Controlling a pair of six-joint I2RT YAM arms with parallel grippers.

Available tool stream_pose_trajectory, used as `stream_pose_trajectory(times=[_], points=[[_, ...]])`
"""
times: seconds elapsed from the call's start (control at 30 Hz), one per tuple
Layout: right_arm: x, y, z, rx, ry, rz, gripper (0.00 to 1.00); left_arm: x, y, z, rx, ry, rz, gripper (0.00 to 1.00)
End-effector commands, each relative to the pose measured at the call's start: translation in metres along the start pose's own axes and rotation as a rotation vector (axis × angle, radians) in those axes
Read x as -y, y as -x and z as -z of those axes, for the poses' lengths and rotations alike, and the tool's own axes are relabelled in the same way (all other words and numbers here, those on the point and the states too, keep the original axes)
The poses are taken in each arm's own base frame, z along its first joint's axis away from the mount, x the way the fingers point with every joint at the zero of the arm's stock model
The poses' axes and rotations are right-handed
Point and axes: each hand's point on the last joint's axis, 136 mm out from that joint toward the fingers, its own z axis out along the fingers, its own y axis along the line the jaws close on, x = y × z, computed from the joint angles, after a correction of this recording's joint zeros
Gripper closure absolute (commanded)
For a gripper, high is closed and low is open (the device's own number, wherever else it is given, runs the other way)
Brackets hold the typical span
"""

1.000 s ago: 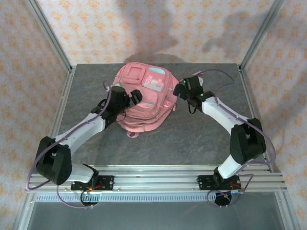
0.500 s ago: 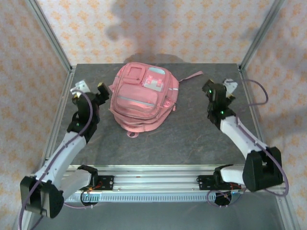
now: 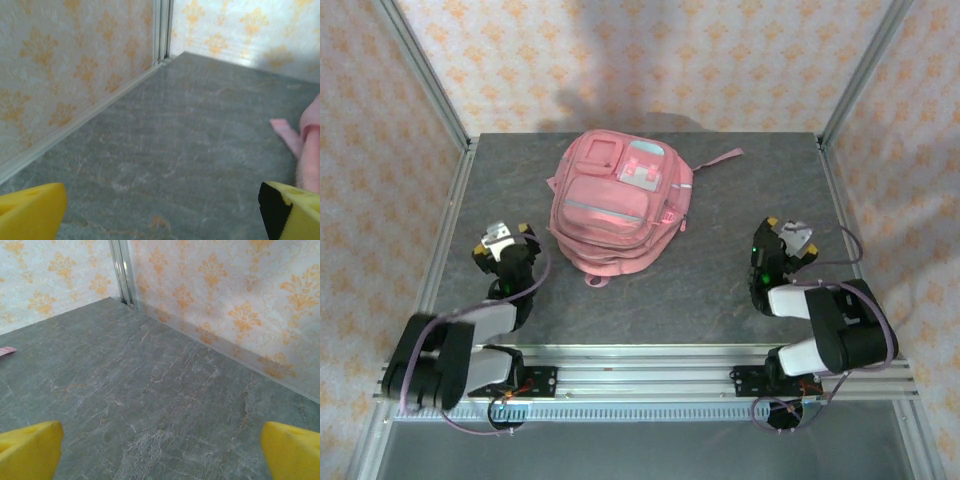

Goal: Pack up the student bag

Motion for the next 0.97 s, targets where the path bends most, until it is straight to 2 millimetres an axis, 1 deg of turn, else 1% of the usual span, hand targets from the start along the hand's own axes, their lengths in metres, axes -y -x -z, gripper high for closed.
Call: stream_pose_trajectory(times=[0.0,0.03,0.07,0.1,0.13,0.17,0.2,0.23,0.27,0.3,0.33,0.37,0.43,0.53,0.67,0.77,0.93], points=[[0.001,0.030,-0.001,0.130,0.048,-0.115,0.00,0.011,0.046,0.004,0.213,-0.072,0.078,0.01],[-0.007,0.026,-0.003,0.101,0.087,-0.095,0.00,0.012,0.041,0.001,0.206,-0.093,0.080,0.00],[-0.017,0.026,-0.002,0.090,0.155,-0.078,0.00,0.011,0.040,0.002,0.233,-0.107,0.095,0.00],[-0.029,0.023,0.000,0.090,0.239,-0.045,0.00,0.015,0.044,0.006,0.274,-0.150,0.084,0.00],[-0.047,0.015,0.004,0.060,0.358,0.001,0.00,0.034,0.031,0.005,0.229,-0.247,0.023,0.01],[-0.052,0.010,0.005,0.066,0.419,0.010,0.00,0.042,0.032,0.002,0.236,-0.262,-0.006,0.01],[-0.047,0.015,0.003,0.111,0.411,-0.019,0.00,0.044,0.033,-0.004,0.227,-0.234,-0.009,0.00],[-0.046,0.006,-0.004,0.043,0.392,-0.008,0.00,0.038,0.029,-0.014,0.179,-0.193,0.009,0.01],[-0.047,0.005,-0.007,0.004,0.396,-0.008,0.00,0.035,0.024,-0.021,0.136,-0.167,0.022,0.00],[-0.045,0.012,-0.003,0.065,0.411,-0.028,0.00,0.034,0.024,-0.021,0.140,-0.173,0.027,0.00],[-0.042,0.010,-0.002,0.067,0.401,-0.027,0.00,0.032,0.027,-0.019,0.167,-0.174,0.030,0.00],[-0.045,0.007,-0.003,0.035,0.393,-0.007,0.00,0.032,0.027,-0.019,0.169,-0.173,0.027,0.00],[-0.047,0.009,-0.003,0.049,0.403,-0.006,0.00,0.034,0.025,-0.018,0.153,-0.178,0.018,0.01],[-0.049,0.007,-0.004,0.034,0.411,0.001,0.00,0.035,0.030,-0.011,0.199,-0.177,0.016,0.01],[-0.055,0.002,-0.007,0.003,0.439,0.014,0.00,0.035,0.031,-0.011,0.199,-0.174,0.016,0.01],[-0.055,0.003,-0.008,0.002,0.442,0.013,0.00,0.035,0.030,-0.012,0.195,-0.173,0.016,0.01],[-0.055,0.005,-0.003,0.018,0.457,0.017,0.00,0.035,0.031,-0.012,0.195,-0.174,0.017,0.01]])
